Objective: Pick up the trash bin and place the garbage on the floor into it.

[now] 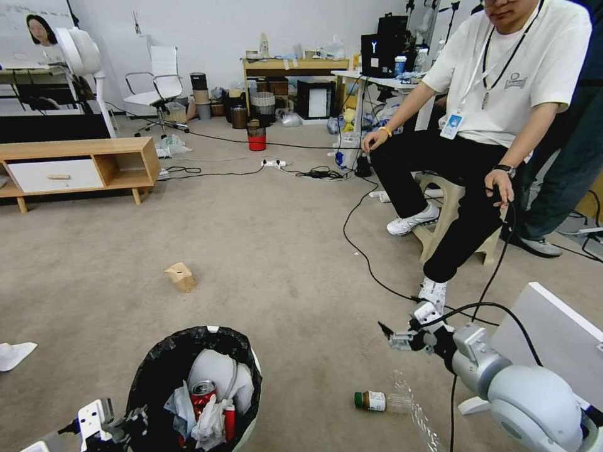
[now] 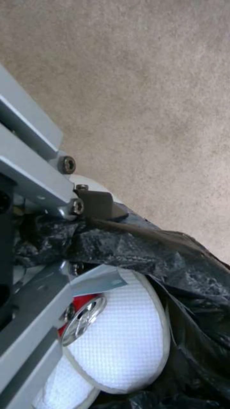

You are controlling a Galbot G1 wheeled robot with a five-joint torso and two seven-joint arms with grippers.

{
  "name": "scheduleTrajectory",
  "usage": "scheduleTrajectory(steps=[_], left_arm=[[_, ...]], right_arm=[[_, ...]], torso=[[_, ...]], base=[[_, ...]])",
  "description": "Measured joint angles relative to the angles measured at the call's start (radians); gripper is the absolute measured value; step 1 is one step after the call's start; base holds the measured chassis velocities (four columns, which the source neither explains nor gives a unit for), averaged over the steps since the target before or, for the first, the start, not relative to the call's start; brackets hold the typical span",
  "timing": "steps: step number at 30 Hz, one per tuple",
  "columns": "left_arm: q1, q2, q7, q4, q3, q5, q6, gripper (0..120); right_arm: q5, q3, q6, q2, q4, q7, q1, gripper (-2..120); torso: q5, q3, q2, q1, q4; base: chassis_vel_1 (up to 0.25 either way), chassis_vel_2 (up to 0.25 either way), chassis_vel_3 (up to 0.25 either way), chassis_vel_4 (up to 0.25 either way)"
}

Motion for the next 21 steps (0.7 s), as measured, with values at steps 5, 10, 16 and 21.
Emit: scheduleTrajectory(steps=[5, 10, 16, 21], left_arm=[[-0.023, 0.002, 0.0, 0.021, 0.011, 0.0, 0.0, 2], [-0.033, 0.005, 0.0, 0.032, 0.013, -0.001, 0.0, 2], [-0.042, 0.005, 0.0, 0.049, 0.012, -0.002, 0.0, 2], [-0.047, 0.001, 0.0, 0.064, 0.01, -0.001, 0.0, 2]], right_arm=[[-0.013, -0.037, -0.118, -0.052, -0.08, -0.117, 0.006, 100], [-0.065, -0.055, -0.138, -0.053, -0.149, -0.234, 0.022, 100], [-0.18, -0.146, -0.121, -0.027, -0.285, -0.412, 0.099, 100], [-0.255, -0.235, -0.084, 0.008, -0.368, -0.488, 0.159, 100]], torso=[[0.0, 0.0, 0.0, 0.0, -0.0002], [0.0, 0.0, 0.0, 0.0, -0.0001], [0.0001, 0.0, 0.0, 0.0, 0.0], [0.0, 0.0, 0.0, 0.0, 0.0002]], base=[[0.0, 0.0, 0.0, 0.0], [0.0, 0.0, 0.0, 0.0], [0.0, 0.0, 0.0, 0.0], [0.0, 0.0, 0.0, 0.0]])
